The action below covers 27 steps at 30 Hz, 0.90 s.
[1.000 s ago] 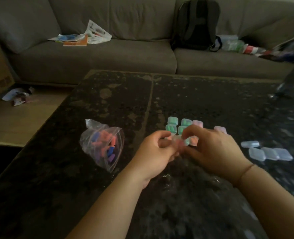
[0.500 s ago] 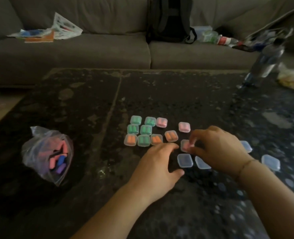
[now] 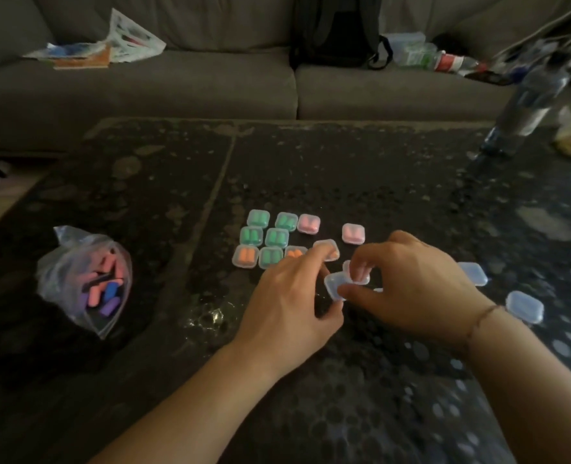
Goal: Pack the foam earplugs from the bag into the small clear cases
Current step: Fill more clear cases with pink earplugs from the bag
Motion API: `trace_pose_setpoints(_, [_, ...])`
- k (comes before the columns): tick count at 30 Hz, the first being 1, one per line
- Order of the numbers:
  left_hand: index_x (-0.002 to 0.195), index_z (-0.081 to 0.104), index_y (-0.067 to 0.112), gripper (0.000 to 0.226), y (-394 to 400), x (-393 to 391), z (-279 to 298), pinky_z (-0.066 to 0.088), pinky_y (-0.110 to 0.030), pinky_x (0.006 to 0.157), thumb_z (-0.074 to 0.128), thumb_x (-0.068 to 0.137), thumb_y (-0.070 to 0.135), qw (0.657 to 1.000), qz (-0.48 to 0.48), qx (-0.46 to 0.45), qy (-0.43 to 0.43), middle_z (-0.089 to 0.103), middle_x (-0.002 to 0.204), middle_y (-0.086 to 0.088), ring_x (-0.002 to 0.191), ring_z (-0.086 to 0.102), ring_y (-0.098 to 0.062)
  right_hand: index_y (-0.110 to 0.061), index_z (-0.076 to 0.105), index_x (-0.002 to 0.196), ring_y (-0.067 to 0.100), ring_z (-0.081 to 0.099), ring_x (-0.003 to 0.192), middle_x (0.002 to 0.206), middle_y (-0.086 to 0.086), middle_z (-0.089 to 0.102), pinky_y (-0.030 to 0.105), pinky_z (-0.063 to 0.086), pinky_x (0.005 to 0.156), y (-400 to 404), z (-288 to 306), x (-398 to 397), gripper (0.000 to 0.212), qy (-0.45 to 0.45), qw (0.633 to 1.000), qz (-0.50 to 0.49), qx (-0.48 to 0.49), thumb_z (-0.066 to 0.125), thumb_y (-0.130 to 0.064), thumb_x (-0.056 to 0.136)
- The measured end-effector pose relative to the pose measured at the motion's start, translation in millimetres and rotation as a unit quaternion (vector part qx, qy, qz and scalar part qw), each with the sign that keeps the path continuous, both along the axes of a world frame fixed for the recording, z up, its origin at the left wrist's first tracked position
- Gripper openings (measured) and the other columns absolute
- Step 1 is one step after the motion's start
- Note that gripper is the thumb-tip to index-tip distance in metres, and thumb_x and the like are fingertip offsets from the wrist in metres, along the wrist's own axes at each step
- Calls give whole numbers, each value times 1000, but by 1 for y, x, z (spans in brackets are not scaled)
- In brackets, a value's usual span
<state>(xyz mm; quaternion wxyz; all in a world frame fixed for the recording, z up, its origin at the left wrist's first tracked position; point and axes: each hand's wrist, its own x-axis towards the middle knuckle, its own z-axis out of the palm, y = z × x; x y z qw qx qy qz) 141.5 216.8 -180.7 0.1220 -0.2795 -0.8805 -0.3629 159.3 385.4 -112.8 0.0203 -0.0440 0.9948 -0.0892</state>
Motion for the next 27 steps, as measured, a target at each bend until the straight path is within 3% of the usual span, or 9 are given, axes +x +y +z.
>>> trace_pose_setpoints(7, [136,55,11,61,-26,1,13,53,-21,94,72,80,30,990,23,102,93,66,121,1,111,61,-6,-39,54,85,0,58,71,74,-21,58,28,56,65,-40,12,-6,28,60,997,-16,-39,56,-64,72])
trace_pose_setpoints(10, [135,54,19,61,-45,-1,23,54,-19,90,80,80,13,980,11,199,-3,63,123,13,112,63,-6,-39,50,92,7,61,72,79,-15,62,35,57,63,-60,17,-8,38,135,990,-2,-36,46,-67,68])
trace_pose_setpoints(11, [133,55,22,57,-52,0,27,55,-21,86,76,81,10,959,3,264,-105,66,120,13,110,65,-7,-39,49,93,10,60,72,82,-13,61,36,56,62,-66,17,-8,39,152,988,7,-37,44,-68,67])
trace_pose_setpoints(12, [131,57,21,50,-63,1,35,57,-23,83,70,84,12,909,-3,349,-227,69,119,9,107,68,-10,-40,49,95,10,59,72,84,-12,59,35,55,61,-74,19,-9,40,164,985,26,-44,44,-69,67])
trace_pose_setpoints(14, [128,63,14,39,-76,3,43,59,-32,81,59,91,26,763,-9,477,-436,74,119,-8,102,71,-21,-40,52,96,7,54,68,82,-12,56,25,48,54,-83,24,-6,37,172,980,90,-53,51,-65,69])
trace_pose_setpoints(16, [116,73,9,37,-94,4,47,59,-36,81,49,101,32,679,-17,510,-527,77,108,-16,96,74,-26,-35,59,95,2,45,66,79,-14,53,12,37,51,-100,25,-1,28,197,965,166,-51,64,-50,71])
trace_pose_setpoints(19, [97,80,8,33,-118,6,51,63,-32,72,55,96,29,618,-23,577,-534,78,100,-15,88,77,-22,-27,66,94,0,45,67,75,-12,57,19,45,46,-124,22,-2,21,247,941,219,-71,67,-39,76])
trace_pose_setpoints(22, [108,73,1,37,-139,8,56,62,-29,66,62,87,30,566,-4,648,-509,77,105,-18,89,78,-23,-19,68,93,8,58,66,74,-8,63,31,52,50,-150,18,-7,20,302,924,200,-122,67,-35,81])
trace_pose_setpoints(27, [120,63,1,43,-164,10,54,64,-31,72,66,86,26,546,39,700,-458,76,109,-22,94,77,-27,-21,68,98,15,68,69,83,-8,70,37,55,51,-189,3,-13,29,303,929,169,-129,51,-44,90])
